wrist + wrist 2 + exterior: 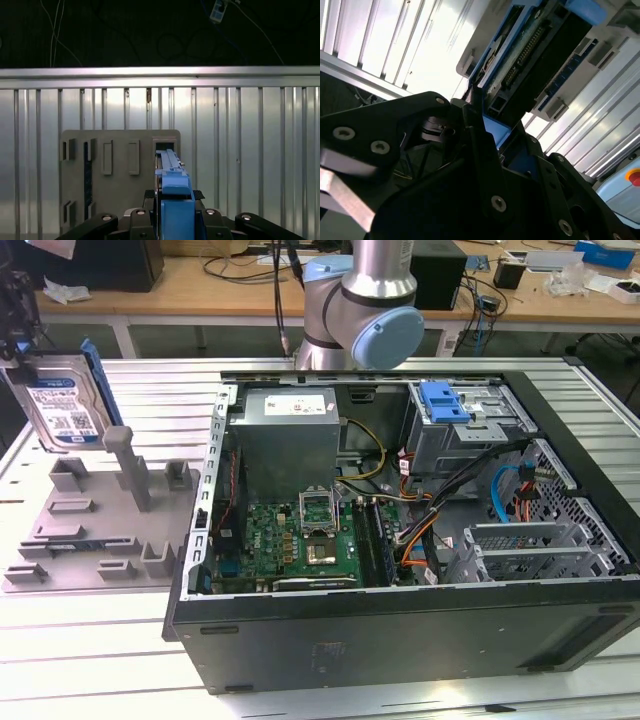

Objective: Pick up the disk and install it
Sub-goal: 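Pick up the disk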

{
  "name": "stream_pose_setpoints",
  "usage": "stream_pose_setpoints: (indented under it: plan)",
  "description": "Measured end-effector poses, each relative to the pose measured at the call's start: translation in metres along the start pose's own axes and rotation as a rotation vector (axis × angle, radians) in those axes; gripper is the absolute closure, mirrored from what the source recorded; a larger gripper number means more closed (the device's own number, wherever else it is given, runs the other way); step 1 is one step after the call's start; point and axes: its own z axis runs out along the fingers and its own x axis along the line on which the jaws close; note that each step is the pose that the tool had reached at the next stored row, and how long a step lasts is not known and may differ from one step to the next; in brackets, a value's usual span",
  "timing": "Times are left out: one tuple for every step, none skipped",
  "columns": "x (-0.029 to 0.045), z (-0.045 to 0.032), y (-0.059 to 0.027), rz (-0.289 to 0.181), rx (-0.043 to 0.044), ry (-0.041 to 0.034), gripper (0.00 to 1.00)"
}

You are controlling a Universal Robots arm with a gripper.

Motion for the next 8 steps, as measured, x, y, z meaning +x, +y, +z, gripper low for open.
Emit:
stream_pose_setpoints:
  plan:
    - [0.0001, -0.0037, -0.0002, 0.0, 0.0, 0.0, 0.64]
    - [0.0001, -0.0061, -0.0003, 0.0, 0.0, 0.0, 0.64]
    - [0.0002, -0.0077, -0.0004, 0.0, 0.0, 0.0, 0.64]
    - [0.0002, -0.0094, -0.0005, 0.0, 0.0, 0.0, 0.64]
    - [0.0002, -0.0112, -0.0006, 0.0, 0.0, 0.0, 0.64]
    - [0.0003, -0.0129, -0.0007, 0.0, 0.0, 0.0, 0.64]
    - [0.0003, -0.0146, -0.0008, 0.0, 0.0, 0.0, 0.64]
    - [0.0003, -0.0163, -0.0009, 0.0, 0.0, 0.0, 0.64]
